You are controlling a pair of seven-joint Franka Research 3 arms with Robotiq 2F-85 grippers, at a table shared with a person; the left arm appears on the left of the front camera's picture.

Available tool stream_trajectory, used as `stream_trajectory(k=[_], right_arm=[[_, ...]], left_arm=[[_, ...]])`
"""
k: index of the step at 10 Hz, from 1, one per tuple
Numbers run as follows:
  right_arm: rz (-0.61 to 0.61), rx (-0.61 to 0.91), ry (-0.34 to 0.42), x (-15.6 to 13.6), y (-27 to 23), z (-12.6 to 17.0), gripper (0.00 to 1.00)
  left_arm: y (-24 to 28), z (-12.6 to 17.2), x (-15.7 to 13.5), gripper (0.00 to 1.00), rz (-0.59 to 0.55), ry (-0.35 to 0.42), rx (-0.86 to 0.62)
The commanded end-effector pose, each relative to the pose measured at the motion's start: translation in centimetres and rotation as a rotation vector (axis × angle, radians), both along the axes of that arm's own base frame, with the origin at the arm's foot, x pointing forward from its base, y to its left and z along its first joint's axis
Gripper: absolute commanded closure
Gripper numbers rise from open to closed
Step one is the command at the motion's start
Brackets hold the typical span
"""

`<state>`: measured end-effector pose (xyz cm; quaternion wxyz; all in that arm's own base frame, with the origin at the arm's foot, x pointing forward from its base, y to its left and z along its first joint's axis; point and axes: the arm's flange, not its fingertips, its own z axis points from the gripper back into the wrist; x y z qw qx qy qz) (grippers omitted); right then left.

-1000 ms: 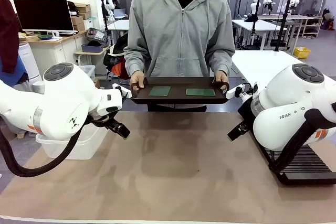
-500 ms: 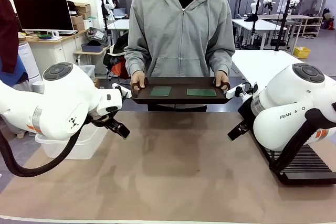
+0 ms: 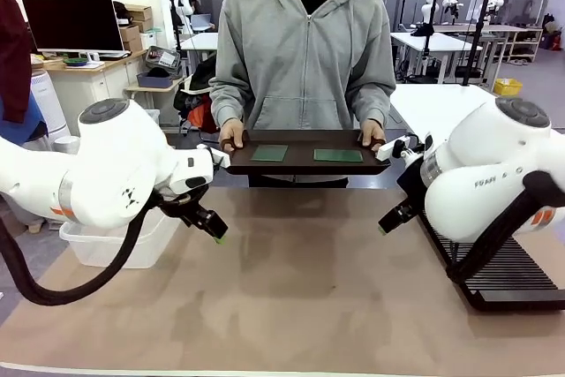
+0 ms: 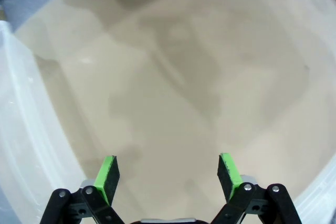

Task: Sort PCBs into racks and boxes based on the side picked up.
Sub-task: Pick up the Blank PCB handed by the Human.

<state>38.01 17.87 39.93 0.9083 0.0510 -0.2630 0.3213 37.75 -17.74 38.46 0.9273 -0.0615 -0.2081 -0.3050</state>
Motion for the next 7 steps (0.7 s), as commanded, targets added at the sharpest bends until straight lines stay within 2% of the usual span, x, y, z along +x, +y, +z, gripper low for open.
stream_trajectory(k=[1, 2, 3, 4, 6, 7], right_arm=[[0.025, 0.088, 0.053, -2.3, -1.0, 1.5, 0.00], [0.065, 0.089, 0.102, -2.2, -2.0, 2.8, 0.00], [0.100, 0.110, 0.165, -2.5, -3.1, 4.4, 0.00], [0.104, 0.127, 0.207, -3.9, -3.0, 5.7, 0.00], [0.178, 0.156, 0.242, -3.5, -5.1, 9.0, 0.00], [0.212, 0.171, 0.258, -4.0, -5.7, 10.4, 0.00]], left_arm=[[3.6, 3.0, 0.7, 0.00, -0.132, 0.113, -0.015], [3.4, 3.7, 0.6, 0.00, -0.159, 0.137, -0.017], [3.3, 4.9, -0.2, 0.00, -0.231, 0.170, -0.029], [4.4, 7.4, -1.3, 0.00, -0.358, 0.200, -0.051], [5.2, 11.1, -1.6, 0.00, -0.497, 0.154, -0.130], [6.3, 12.9, -1.6, 0.00, -0.522, 0.128, -0.139]])
